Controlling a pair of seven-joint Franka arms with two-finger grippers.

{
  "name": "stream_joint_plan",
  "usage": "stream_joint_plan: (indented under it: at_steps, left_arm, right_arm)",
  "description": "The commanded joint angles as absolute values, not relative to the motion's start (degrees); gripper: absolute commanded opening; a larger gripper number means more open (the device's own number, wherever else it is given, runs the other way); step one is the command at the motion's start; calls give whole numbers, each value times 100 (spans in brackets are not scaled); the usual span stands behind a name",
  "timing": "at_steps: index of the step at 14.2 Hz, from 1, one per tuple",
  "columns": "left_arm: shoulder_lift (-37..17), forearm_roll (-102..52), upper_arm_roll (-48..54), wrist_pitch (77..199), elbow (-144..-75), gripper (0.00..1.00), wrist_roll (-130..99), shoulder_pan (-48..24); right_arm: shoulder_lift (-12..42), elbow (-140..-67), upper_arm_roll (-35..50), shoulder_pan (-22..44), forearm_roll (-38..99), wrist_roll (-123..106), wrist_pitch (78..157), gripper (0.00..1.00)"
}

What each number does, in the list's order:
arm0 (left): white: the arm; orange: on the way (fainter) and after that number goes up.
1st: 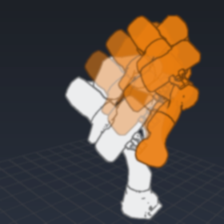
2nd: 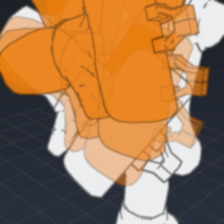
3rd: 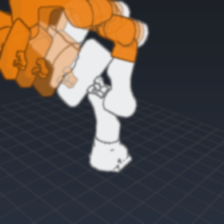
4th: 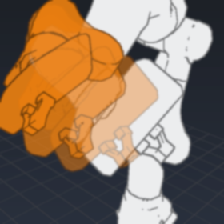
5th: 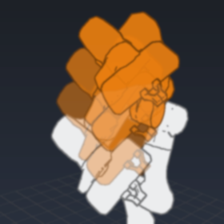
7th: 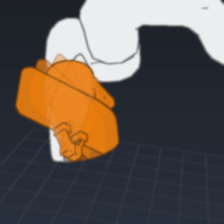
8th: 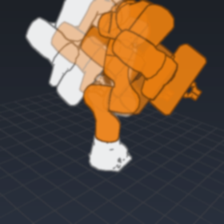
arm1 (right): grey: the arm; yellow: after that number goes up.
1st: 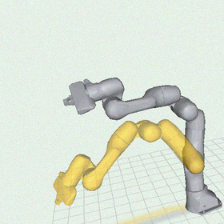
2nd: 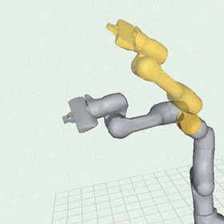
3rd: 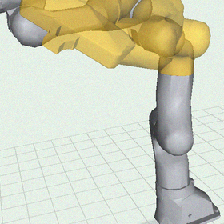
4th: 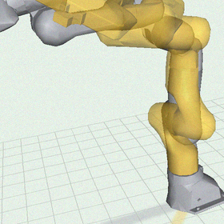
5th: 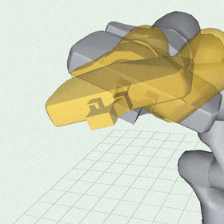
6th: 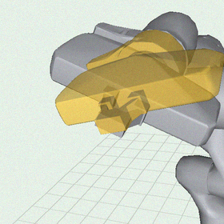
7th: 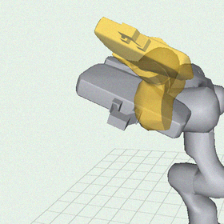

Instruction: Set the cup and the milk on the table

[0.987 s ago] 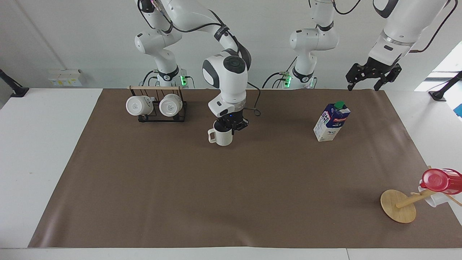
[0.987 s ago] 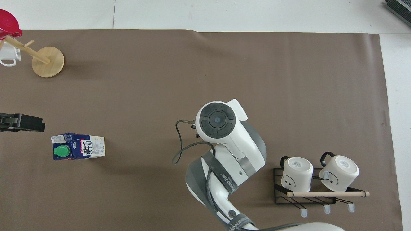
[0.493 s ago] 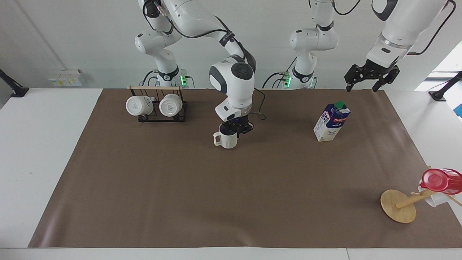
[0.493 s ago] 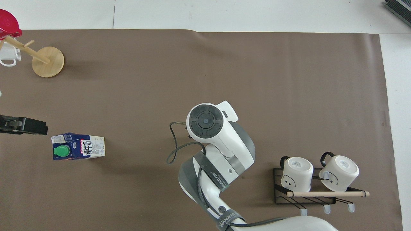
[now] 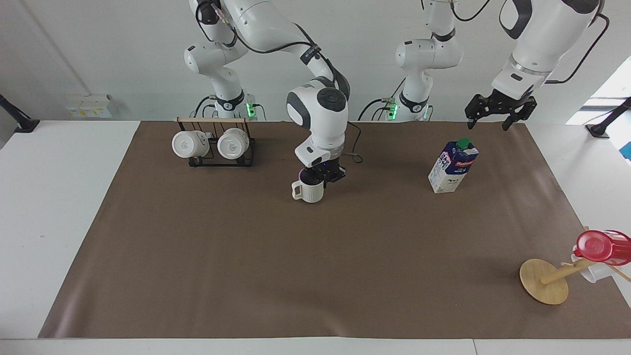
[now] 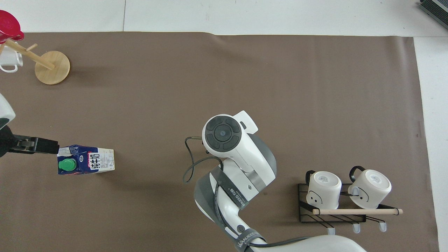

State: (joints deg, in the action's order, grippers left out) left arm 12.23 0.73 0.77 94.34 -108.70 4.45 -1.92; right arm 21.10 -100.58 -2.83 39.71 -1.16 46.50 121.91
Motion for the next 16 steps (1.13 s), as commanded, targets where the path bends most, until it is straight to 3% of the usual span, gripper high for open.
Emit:
stream_joint_plan:
  at_steps: [1, 11, 13, 14, 15, 16]
  left_arm:
    - [1468, 53, 35, 9729, -11259, 100, 545, -193]
    - [1433, 53, 35, 9853, -11259, 100, 527, -193]
    - [1433, 53, 35, 9852, -11268, 100, 519, -193]
    - [1433, 53, 35, 9853, -11259, 100, 519, -193]
    - [1433, 53, 35, 9853, -11267, 100, 519, -193]
    - [1433, 53, 35, 9853, -11276, 100, 510, -193]
  right_arm:
    - [2092, -10099, -237, 3973, -105, 4307, 12261, 0]
    - [2171, -10195, -193, 4061, -88, 4254, 12393, 0]
    - [2153, -10213, -193, 4061, -88, 4263, 12393, 37]
    - [2145, -10239, -193, 4061, -88, 4271, 12393, 60]
    - [2136, -10239, -193, 4069, -97, 4280, 12375, 95]
    - [2136, -10222, -202, 4087, -131, 4306, 12358, 100]
